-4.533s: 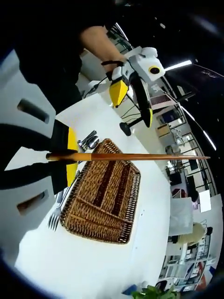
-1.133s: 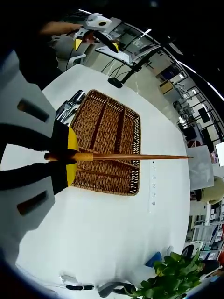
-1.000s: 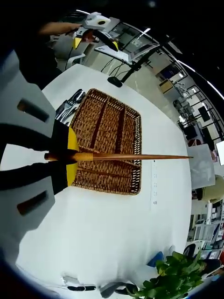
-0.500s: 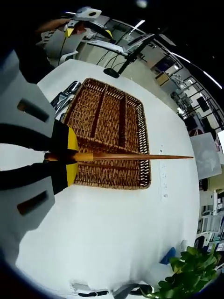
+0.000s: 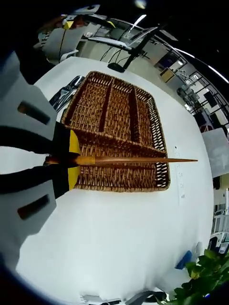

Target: Arrange the knives, forks, and spoons in their matching storage slots by inserting each utensil handle-first until every utensil is classified and aligned in the correct compartment

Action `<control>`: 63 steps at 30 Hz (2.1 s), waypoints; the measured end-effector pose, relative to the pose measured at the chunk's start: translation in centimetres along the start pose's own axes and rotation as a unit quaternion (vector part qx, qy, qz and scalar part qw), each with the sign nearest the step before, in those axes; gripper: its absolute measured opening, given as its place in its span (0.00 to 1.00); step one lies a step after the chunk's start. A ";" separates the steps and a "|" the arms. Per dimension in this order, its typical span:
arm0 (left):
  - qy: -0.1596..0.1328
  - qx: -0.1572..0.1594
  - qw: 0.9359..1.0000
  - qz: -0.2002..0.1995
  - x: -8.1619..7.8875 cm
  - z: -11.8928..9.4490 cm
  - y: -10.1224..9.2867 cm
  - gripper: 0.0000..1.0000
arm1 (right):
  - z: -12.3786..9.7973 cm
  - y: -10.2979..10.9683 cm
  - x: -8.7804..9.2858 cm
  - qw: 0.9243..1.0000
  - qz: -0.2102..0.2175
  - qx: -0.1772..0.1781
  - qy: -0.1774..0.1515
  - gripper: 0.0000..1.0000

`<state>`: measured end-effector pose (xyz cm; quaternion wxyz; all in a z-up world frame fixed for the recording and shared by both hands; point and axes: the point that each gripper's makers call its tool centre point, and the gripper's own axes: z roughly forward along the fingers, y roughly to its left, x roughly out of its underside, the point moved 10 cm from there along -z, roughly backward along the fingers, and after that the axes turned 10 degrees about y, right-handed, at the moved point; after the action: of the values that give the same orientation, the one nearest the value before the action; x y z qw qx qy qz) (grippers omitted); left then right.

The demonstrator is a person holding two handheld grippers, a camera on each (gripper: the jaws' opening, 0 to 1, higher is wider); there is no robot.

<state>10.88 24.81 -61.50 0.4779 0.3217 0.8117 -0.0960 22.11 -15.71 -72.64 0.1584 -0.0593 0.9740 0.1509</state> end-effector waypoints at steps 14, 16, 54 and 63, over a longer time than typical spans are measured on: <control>-0.003 0.003 1.000 0.001 0.1 -0.2 0.0 0.99 | 2.0 -0.1 0.9 1.000 0.015 0.008 0.021 0.05; -0.005 0.002 1.000 0.001 0.2 -0.2 0.1 0.99 | 2.2 -0.2 0.9 1.000 0.016 0.007 0.024 0.05; -0.008 0.005 1.000 -0.002 0.4 -0.2 0.0 0.99 | 3.0 0.1 -0.2 1.000 -0.001 -0.007 -0.021 0.17; -0.008 0.004 1.000 -0.003 0.2 -0.2 0.0 0.99 | -1.1 0.6 -2.5 0.979 -0.134 0.058 -0.141 0.53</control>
<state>10.66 25.02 -61.56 0.4833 0.3203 0.8082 -0.1031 24.09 -15.33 -70.70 0.3160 -0.1584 0.9322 0.0782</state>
